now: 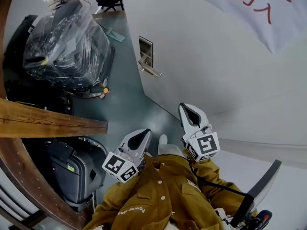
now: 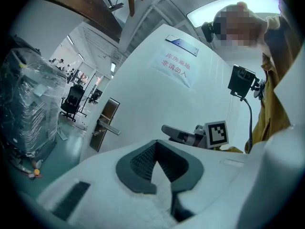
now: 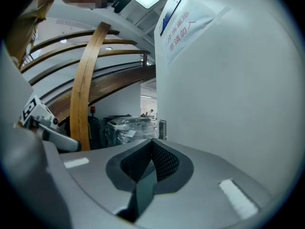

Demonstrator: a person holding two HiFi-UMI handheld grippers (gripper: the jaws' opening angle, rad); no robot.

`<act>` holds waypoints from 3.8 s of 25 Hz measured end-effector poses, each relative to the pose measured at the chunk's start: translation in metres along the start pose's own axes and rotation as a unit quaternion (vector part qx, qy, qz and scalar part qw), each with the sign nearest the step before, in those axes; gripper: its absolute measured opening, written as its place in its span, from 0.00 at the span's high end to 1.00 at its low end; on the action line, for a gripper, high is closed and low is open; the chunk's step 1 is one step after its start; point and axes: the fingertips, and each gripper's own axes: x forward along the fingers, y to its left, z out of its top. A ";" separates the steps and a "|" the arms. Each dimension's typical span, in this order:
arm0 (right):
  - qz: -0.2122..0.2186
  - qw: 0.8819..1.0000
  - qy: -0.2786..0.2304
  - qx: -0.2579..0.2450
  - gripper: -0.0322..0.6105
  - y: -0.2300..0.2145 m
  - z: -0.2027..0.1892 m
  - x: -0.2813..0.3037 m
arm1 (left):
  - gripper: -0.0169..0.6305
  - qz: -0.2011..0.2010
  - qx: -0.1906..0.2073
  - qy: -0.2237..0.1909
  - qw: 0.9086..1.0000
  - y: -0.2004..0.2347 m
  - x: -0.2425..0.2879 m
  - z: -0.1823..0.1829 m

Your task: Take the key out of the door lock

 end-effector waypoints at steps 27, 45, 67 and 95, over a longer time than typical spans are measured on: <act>-0.280 0.959 -0.018 -0.037 0.94 -0.134 0.050 0.048 | 0.97 0.007 -0.080 -0.009 0.997 0.087 0.047 0.007; -0.264 0.964 -0.006 -0.036 0.94 -0.132 0.053 0.050 | 0.76 0.031 -0.377 -0.092 0.921 0.301 0.169 -0.005; -0.271 0.962 0.006 -0.043 0.94 -0.134 0.055 0.045 | 0.94 -0.041 -0.474 -0.108 0.873 0.321 0.212 -0.012; -0.251 0.966 0.001 -0.055 0.94 -0.124 0.058 0.056 | 0.94 -0.041 -0.400 -0.062 0.914 0.241 0.117 0.010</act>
